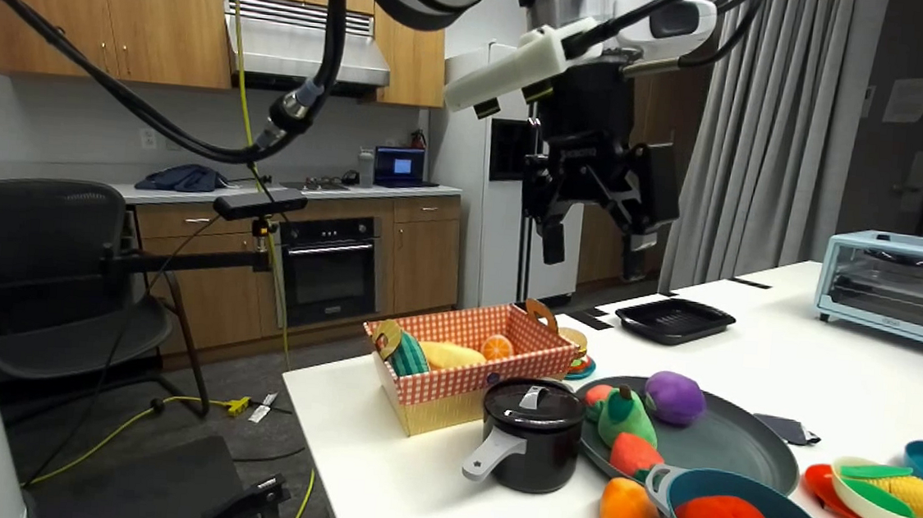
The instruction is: Pick up the apple plush toy and put it in the pot
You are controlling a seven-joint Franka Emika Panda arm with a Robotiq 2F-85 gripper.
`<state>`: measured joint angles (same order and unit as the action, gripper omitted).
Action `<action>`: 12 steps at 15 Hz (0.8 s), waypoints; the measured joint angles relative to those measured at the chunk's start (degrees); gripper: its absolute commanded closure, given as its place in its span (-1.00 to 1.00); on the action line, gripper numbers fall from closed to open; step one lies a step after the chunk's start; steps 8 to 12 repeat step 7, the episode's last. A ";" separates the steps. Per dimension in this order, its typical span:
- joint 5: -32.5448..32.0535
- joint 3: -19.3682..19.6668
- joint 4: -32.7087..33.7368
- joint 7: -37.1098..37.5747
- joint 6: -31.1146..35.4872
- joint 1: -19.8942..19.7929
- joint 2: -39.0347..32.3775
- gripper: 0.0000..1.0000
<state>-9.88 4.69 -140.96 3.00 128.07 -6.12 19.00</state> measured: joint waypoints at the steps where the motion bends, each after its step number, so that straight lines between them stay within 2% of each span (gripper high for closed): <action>1: 0.00 0.00 0.03 0.00 0.01 0.00 -0.26 -1.00; 12: 0.00 0.00 0.05 0.00 0.01 0.00 -0.35 -1.00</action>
